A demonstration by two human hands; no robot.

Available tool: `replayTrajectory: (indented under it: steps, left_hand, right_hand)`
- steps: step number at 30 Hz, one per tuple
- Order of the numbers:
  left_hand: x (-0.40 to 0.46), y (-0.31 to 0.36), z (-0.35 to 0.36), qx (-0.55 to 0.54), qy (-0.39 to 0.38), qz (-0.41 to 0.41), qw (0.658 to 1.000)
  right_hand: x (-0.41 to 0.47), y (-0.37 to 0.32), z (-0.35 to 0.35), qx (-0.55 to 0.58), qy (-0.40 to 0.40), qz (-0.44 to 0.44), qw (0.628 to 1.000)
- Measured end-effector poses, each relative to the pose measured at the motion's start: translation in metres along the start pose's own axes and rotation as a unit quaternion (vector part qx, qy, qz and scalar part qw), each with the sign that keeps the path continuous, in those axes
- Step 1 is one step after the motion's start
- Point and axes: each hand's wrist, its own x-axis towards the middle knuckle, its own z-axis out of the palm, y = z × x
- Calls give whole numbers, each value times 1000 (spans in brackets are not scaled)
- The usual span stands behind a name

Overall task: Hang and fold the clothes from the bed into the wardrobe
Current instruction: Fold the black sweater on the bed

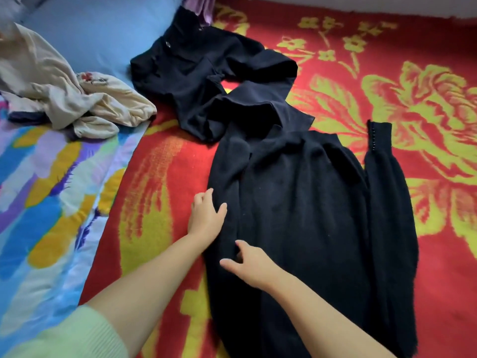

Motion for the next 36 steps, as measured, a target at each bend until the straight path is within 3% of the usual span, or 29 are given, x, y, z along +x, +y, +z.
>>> replayTrajectory:
  steps: [3, 5, 8, 10, 12, 16, 18, 21, 24, 26, 28, 30, 32, 34, 36]
  left_hand:
    - [32, 13, 3, 117, -22, 61, 991]
    - [51, 25, 10, 212, -23, 94, 972]
    - [77, 39, 8, 213, -10, 66, 975]
    - [98, 40, -3, 103, 19, -4, 995]
    - [113, 35, -19, -65, 75, -84, 992]
    - [116, 59, -49, -374, 130, -200, 896]
    - [108, 95, -51, -464, 123, -147, 865]
    - [77, 151, -30, -486, 53, -9, 873]
    - [40, 186, 16, -325, -59, 123, 936]
    - [20, 178, 50, -68, -175, 190, 964]
    - [2, 147, 81, 190, -269, 218, 919]
    - [-14, 113, 97, 341, -283, 248, 861]
    - [-27, 93, 101, 386, -258, 263, 845]
    - [-40, 88, 102, 390, -249, 249, 851]
    - [-49, 89, 101, 399, -248, 224, 854]
  right_hand:
    - [12, -17, 33, -51, 50, 5, 997]
    - [13, -24, 47, -46, 102, -48, 993]
    - [2, -31, 58, -13, 86, -147, 985]
    - [-4, -29, 59, -5, 75, -177, 981]
    - [-9, -23, 57, 11, 87, -185, 979]
    - [-18, -10, 38, 72, 141, -149, 976]
    - [-25, -2, 29, 97, 169, -111, 975]
    - [-37, 22, 21, 109, 204, -45, 972]
    - [-48, 54, 11, 84, 218, 14, 972]
    - [-55, 73, 0, 39, 211, 27, 976]
    - [-66, 97, -15, 27, 230, 39, 972]
    - [-76, 124, -35, 35, 300, 63, 951]
    - [-85, 157, -62, 57, 398, 89, 911]
    - [-91, 193, -91, 83, 471, 135, 868]
    - [-88, 224, -111, 143, 466, 216, 846]
